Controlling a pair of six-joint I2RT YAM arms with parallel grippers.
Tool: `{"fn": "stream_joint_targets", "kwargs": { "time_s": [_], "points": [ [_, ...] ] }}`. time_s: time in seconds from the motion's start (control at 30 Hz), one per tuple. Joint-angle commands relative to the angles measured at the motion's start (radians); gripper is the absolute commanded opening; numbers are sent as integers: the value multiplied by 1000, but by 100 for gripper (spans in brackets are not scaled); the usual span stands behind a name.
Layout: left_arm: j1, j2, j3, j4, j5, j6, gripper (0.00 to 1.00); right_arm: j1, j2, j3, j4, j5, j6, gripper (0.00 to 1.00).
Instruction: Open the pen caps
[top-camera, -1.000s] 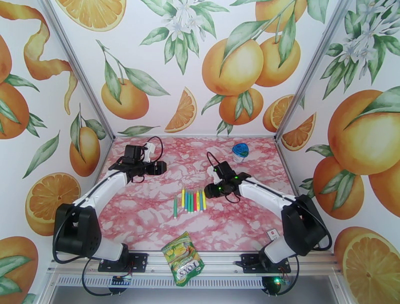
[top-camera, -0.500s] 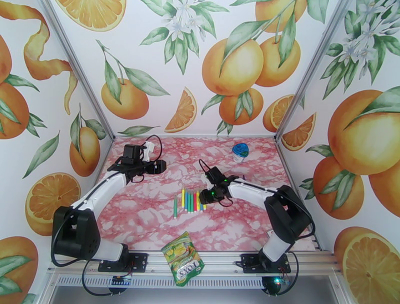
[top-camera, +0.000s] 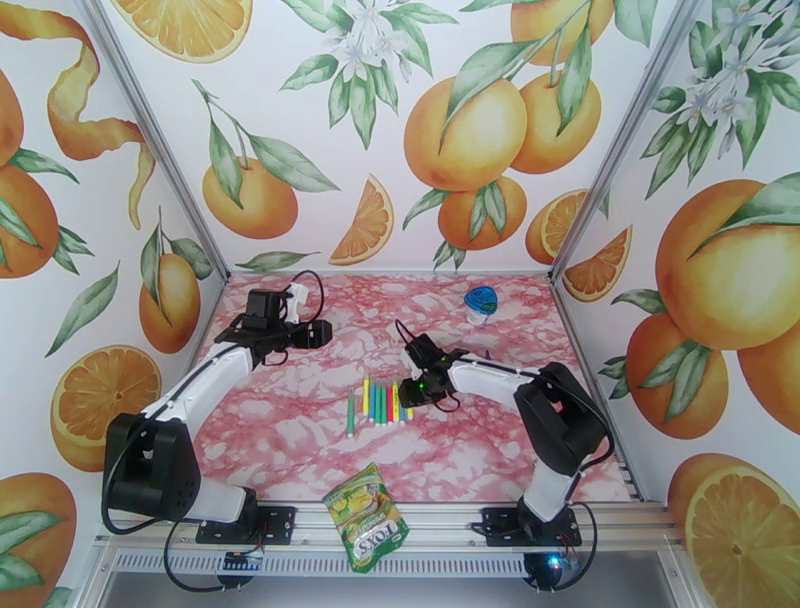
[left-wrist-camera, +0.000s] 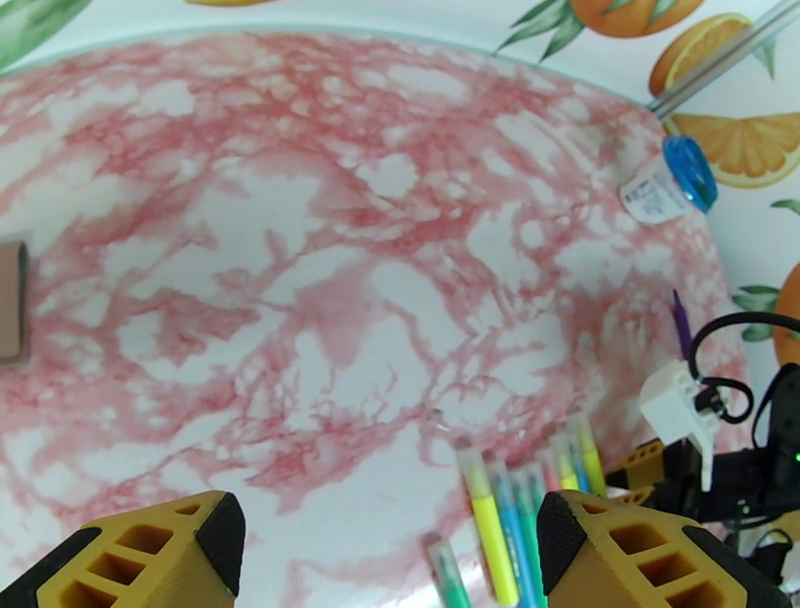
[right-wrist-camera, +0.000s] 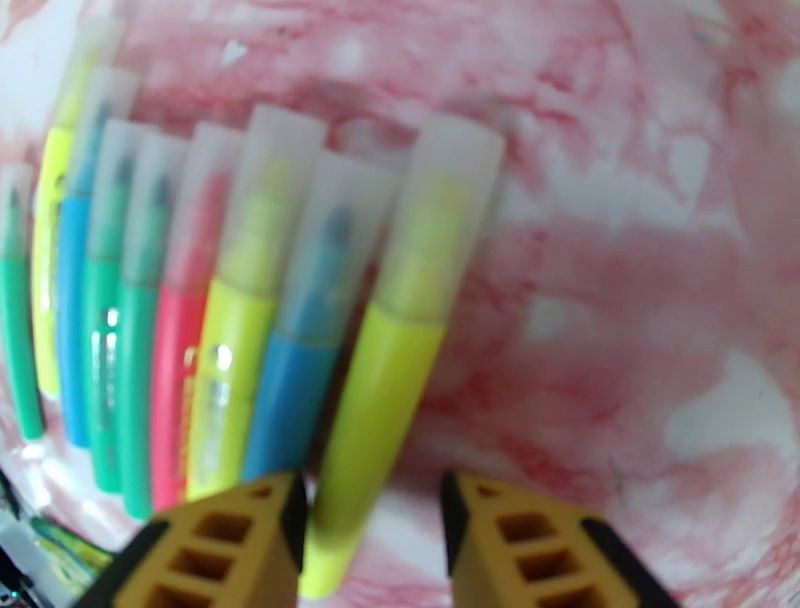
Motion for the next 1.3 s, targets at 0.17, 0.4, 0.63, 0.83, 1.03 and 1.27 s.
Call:
{"fn": "stream_joint_targets", "kwargs": {
  "time_s": [0.17, 0.4, 0.63, 0.83, 1.03, 1.27],
  "points": [
    [0, -22, 0, 4, -9, -8, 80, 13, 46, 62, -69, 160, 9, 38],
    [1, -12, 17, -2, -12, -11, 81, 20, 90, 92, -90, 273, 28, 32],
    [0, -7, 24, -7, -14, -10, 81, 30, 126, 111, -106, 314, 28, 30],
    [2, -3, 22, -7, -20, -13, 81, 33, 135, 116, -110, 328, 28, 26],
    [-5, 7, 22, -6, -10, -15, 81, 32, 119, 106, -99, 334, 30, 22],
    [-35, 24, 25, -3, -4, -19, 81, 26, 46, 64, -52, 306, 25, 19]
  ]
}}
